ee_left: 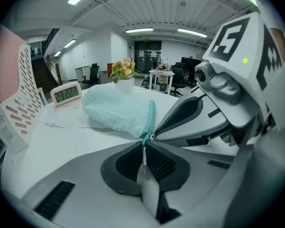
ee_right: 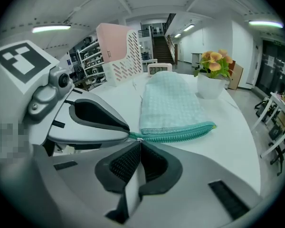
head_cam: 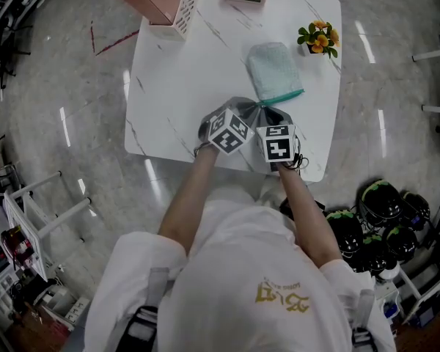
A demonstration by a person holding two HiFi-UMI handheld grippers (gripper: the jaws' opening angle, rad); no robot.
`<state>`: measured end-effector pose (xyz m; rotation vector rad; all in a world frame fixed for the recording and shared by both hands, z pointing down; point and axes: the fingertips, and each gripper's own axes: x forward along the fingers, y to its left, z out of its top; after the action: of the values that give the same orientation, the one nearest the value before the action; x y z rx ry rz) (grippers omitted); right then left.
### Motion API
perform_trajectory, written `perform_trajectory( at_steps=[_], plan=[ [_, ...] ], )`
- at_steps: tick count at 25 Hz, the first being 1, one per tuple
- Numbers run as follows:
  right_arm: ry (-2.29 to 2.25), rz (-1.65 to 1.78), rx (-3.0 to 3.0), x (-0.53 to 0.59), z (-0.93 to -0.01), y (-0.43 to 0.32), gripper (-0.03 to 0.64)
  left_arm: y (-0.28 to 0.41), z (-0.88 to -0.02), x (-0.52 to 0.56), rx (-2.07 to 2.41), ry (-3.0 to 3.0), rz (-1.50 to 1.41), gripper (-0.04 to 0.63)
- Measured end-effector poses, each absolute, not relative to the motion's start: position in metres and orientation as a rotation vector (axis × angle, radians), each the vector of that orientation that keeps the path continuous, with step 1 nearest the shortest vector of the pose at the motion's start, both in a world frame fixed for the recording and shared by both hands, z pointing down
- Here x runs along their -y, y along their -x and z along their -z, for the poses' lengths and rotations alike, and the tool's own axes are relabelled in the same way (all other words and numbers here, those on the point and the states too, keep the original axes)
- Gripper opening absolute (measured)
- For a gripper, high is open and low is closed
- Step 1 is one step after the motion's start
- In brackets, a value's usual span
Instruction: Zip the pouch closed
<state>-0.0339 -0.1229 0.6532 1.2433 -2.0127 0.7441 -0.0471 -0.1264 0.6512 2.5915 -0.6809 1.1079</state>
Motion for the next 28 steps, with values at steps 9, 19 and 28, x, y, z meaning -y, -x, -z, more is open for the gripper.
perform_trajectory(
  at_steps=[9,19,28],
  plan=[
    [-1.202,-0.742,2.037,0.123,-0.653,0.037,0.015,0.053,-0.651,0.129,0.722,-2.563,-1.093,0.038],
    [-1.178,-0.714,2.048,0.12,-0.654,0.037,0.017,0.058,-0.653,0.126,0.739,-2.542,-1.097,0.037],
    [-1.184,-0.706,2.047,0.118,-0.65,0.034,0.016,0.07,-0.65,0.127,0.788,-2.505,-1.085,0.037]
  ],
)
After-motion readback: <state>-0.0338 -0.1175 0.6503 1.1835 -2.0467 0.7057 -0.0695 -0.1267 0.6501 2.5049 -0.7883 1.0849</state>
